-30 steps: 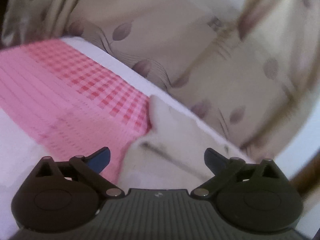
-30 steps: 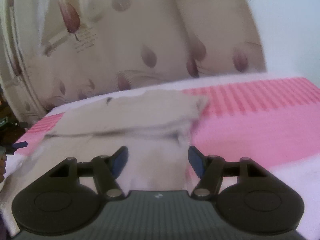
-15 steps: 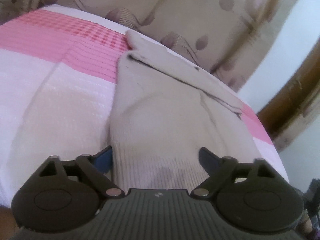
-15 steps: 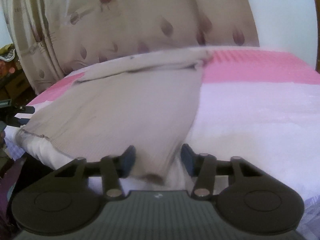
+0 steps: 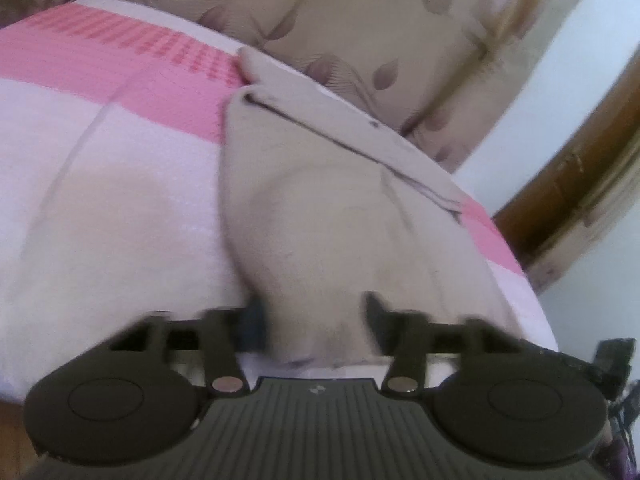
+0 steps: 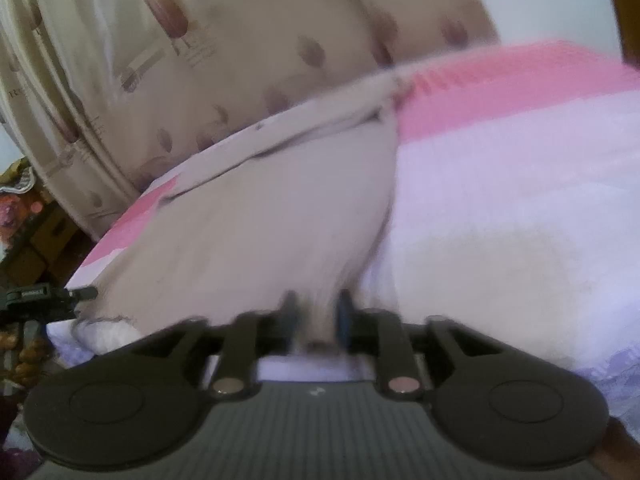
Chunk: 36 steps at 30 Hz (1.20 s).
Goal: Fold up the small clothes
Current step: 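Move both tools to the ribbed hem and close both on it, then lift the held hem with both tools, fold it toward the collar, release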
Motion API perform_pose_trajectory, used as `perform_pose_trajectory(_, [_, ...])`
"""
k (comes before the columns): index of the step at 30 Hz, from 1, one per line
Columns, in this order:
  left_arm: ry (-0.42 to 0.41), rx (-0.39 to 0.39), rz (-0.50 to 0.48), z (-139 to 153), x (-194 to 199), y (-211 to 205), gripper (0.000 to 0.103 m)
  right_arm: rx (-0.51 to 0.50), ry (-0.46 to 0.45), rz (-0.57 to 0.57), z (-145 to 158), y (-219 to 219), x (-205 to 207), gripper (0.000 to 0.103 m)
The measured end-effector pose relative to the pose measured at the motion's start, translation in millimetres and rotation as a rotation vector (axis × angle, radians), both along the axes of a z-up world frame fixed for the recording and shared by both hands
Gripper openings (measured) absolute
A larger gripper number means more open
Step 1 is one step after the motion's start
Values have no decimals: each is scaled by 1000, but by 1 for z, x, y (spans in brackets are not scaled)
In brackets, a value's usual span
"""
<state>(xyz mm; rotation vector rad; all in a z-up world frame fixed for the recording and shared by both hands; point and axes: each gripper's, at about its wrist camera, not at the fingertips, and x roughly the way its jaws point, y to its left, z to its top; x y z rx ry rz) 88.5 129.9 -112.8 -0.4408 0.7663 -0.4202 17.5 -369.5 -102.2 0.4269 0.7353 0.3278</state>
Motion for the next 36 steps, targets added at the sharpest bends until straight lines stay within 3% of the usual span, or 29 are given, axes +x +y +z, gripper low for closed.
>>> perform_pose_trajectory(1, [-5, 5, 1, 1, 2, -3, 76, 15, -1, 2, -1, 0, 1, 39])
perform_pose_trajectory(3, [-3, 8, 0, 0, 6, -6, 70, 48, 4, -3, -1, 2, 5, 44])
perform_pose_trajectory(4, [-4, 23, 5, 0, 8, -9, 49, 35, 8, -1, 0, 5, 8, 43])
perform_pose_trajectory(5, [5, 38, 2, -1, 9, -10, 6, 7, 2, 2, 1, 10, 9, 42])
perform_pose_trajectory(6, [31, 55, 2, -5, 12, -11, 10, -20, -5, 4, 2, 14, 9, 29])
perform_pose_trajectory(8, [10, 31, 21, -8, 9, -8, 10, -22, -3, -10, -1, 15, 9, 13])
perform_pose_trajectory(10, [-17, 41, 44, -4, 4, -8, 9, 71, 19, -15, -6, 9, 10, 12])
perform_pose_trajectory(12, [-41, -17, 58, 3, 0, -3, 9, 179, 21, -30, -6, 0, 9, 12])
perform_pose_trajectory(17, [-132, -105, 79, 36, 0, -1, 9, 429, -35, -62, 11, -16, 15, 12])
perform_pose_trajectory(22, [-225, -178, 126, 69, 11, -4, 9, 595, -111, -90, 34, -26, 36, 12])
perform_pose_trajectory(29, [-297, -219, 197, 103, 69, -10, 9, 581, -223, -145, 71, -40, 102, 12])
perform_pose_trajectory(36, [-336, -121, 238, 113, 168, -37, 9, 563, -190, -236, 69, -60, 209, 12])
